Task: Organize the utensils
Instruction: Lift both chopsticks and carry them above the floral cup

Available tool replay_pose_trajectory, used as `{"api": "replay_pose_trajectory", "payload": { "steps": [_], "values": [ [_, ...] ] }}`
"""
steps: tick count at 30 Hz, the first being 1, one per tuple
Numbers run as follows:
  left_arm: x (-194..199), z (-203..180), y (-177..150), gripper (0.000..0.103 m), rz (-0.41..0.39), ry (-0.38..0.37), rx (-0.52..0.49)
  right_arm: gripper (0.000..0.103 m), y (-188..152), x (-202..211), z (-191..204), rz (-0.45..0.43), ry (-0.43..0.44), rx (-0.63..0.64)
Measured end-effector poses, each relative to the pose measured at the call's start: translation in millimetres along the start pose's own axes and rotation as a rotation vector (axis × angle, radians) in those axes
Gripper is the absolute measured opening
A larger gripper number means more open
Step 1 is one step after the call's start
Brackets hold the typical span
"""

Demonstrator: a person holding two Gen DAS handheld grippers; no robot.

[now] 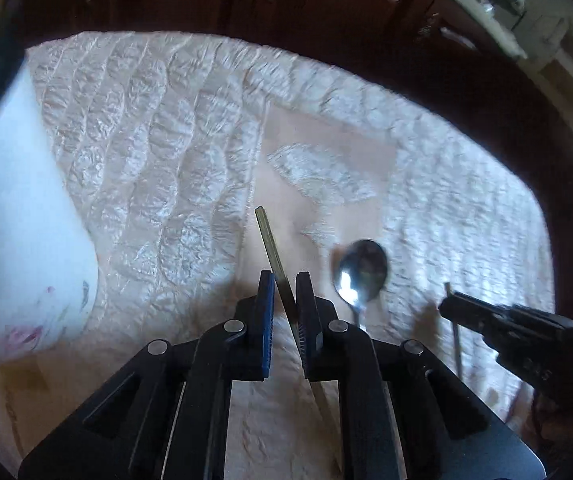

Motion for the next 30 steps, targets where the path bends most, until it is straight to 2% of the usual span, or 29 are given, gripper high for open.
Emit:
{"api": "replay_pose_trajectory", "payload": {
  "steps": [3,6,12,19,30],
  "values": [
    [44,-1,2,0.008,-0.064,-0.058,-0.036,0.005,2,26,14,-0.059,0.037,0.017],
    [86,-2,6,0.007,-0.122,-0.085,-0.068,0.005,4,57,28,-0.120,0.065,0.046],
    [149,-5,5,0.006,-0.225,-0.087,-0.122,0.005,3,114,60,-0.227,0.082,0.122],
    [181,-10,-4,0.004,-0.272,-0.048,-0.143,0.005,-4,155,86,-0.296,0.088,0.184],
    [226,-1,-3,0.004,-0.342,-0.045,-0.143,0.005,2,204,134,-0.381,0.117,0.268]
  ]
}}
Point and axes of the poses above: each gripper's, at about its wrist camera, not at the fingertips, and x roughly against the way its jaws point, z to its left, y to its top, the point moved 6 cm from there along -x, roughly the way its jaws point, and after that the axes turned 4 degrees about y, right-handed, at the moved point
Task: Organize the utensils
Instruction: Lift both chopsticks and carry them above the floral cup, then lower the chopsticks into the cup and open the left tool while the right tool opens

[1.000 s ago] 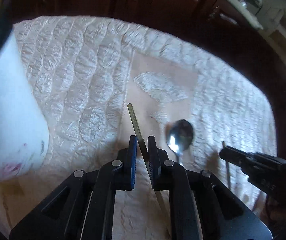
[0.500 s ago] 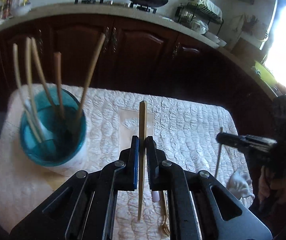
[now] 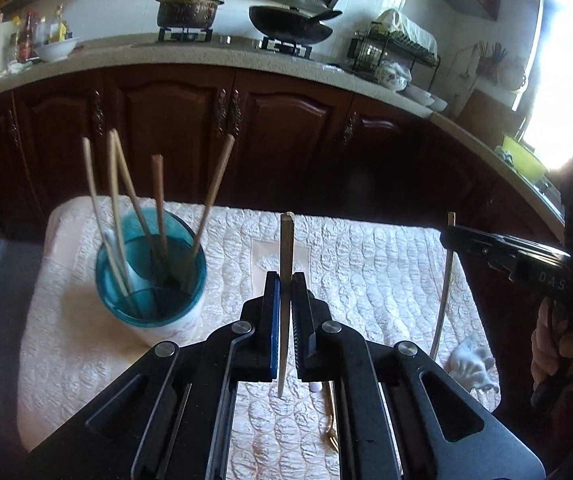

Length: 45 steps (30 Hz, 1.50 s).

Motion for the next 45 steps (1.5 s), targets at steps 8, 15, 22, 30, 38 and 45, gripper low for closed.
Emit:
{"api": "replay_pose_trajectory", "payload": {
  "steps": [8,15,22,30,38,45],
  "values": [
    [37,26,20,0.004,-0.057,0.018,0.030,0.005,31,-3,32,-0.051,0.044,0.017],
    [72,64,60,0.004,-0.154,0.086,0.047,0.005,73,-16,69,-0.110,0.098,0.036],
    [69,98,88,0.004,-0.213,0.185,0.051,0.005,113,-38,103,-0.200,0.138,0.034],
    [28,131,83,0.004,-0.199,0.269,0.055,0.005,124,-98,125,-0.234,0.108,0.048],
    [-5,141,64,0.004,-0.162,0.300,0.054,0.005,114,-128,113,-0.296,0.070,0.007],
    [-20,144,53,0.004,-0.125,0.291,0.068,0.005,114,-131,112,-0.288,0.093,0.005]
  ]
}}
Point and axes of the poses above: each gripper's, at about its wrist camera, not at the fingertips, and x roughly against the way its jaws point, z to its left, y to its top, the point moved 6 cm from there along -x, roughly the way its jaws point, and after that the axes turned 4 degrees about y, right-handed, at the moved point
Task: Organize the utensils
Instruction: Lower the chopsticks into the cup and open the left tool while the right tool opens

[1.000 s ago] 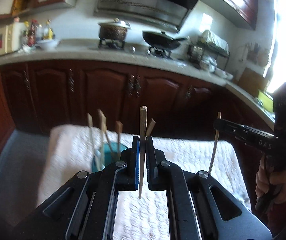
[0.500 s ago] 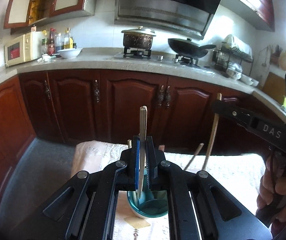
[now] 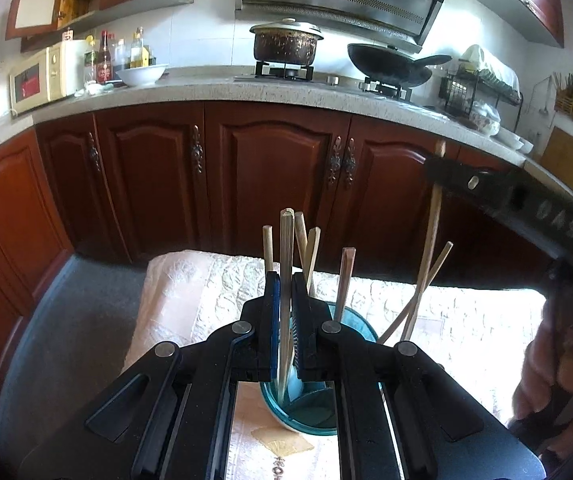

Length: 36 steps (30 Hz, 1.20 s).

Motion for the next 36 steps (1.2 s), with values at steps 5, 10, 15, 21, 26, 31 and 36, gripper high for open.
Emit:
{"api": "replay_pose_trajectory", "payload": {
  "steps": [5,10,15,21,26,31,36],
  "values": [
    [-1,2,8,0.004,-0.003,0.000,0.011,0.005,27,12,5,-0.085,-0.010,0.037],
    [-6,1,4,0.004,0.007,-0.002,0.011,0.005,18,-3,2,-0.104,-0.075,0.103],
    [-15,0,-8,0.004,0.034,-0.006,0.009,0.005,-7,-6,4,-0.067,-0.062,0.126],
    [-18,-1,-13,0.004,0.051,-0.008,0.026,0.005,0,3,12,-0.097,-0.067,0.203],
    [-17,-4,-14,0.004,0.054,-0.012,0.020,0.005,-11,-10,8,-0.038,-0.067,0.194],
    [-19,-4,-18,0.004,0.055,-0.003,0.017,0.005,-41,-22,-2,0.067,-0.033,0.139],
    [-19,1,-19,0.004,0.066,-0.010,0.048,0.005,-68,-37,-21,0.222,0.006,0.035]
  ]
}}
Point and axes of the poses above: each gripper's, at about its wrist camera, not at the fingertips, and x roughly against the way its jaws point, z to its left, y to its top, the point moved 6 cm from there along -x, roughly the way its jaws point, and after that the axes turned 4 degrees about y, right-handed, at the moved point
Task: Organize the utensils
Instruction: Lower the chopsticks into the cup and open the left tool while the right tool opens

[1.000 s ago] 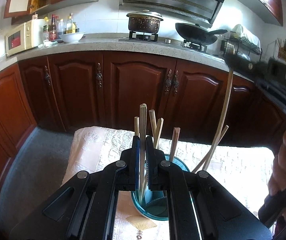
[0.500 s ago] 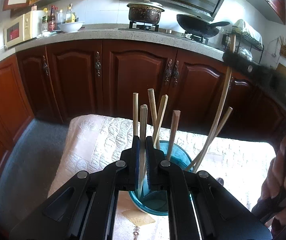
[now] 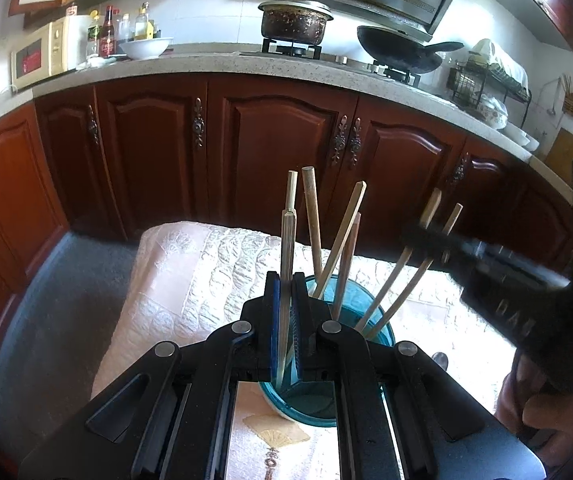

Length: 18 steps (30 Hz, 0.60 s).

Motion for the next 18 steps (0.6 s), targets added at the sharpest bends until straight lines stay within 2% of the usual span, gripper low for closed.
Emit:
{"api": "replay_pose_trajectory", "payload": {
  "steps": [2,4,5,6,7,14,18],
  "values": [
    [1,2,0,0.004,0.003,-0.007,0.014,0.007,-5,1,-6,0.028,0.026,-0.038],
    [3,3,-1,0.008,0.005,-0.010,0.025,0.019,-6,10,-12,0.011,0.036,-0.055],
    [4,3,-1,0.012,0.002,-0.010,0.029,0.029,-6,15,-12,0.003,0.044,-0.059],
    [6,4,-1,0.024,0.001,-0.009,0.032,0.036,-6,19,-13,-0.002,0.048,-0.062],
    [7,4,-1,0.034,0.001,-0.010,0.038,0.036,-6,25,-15,-0.010,0.045,-0.065],
    [24,-3,-5,0.040,-0.015,0.000,0.032,0.039,-15,55,-13,-0.019,0.039,-0.043],
    [34,-10,-9,0.044,-0.032,0.012,0.019,0.040,-24,68,-13,-0.022,0.005,-0.029]
  ]
}}
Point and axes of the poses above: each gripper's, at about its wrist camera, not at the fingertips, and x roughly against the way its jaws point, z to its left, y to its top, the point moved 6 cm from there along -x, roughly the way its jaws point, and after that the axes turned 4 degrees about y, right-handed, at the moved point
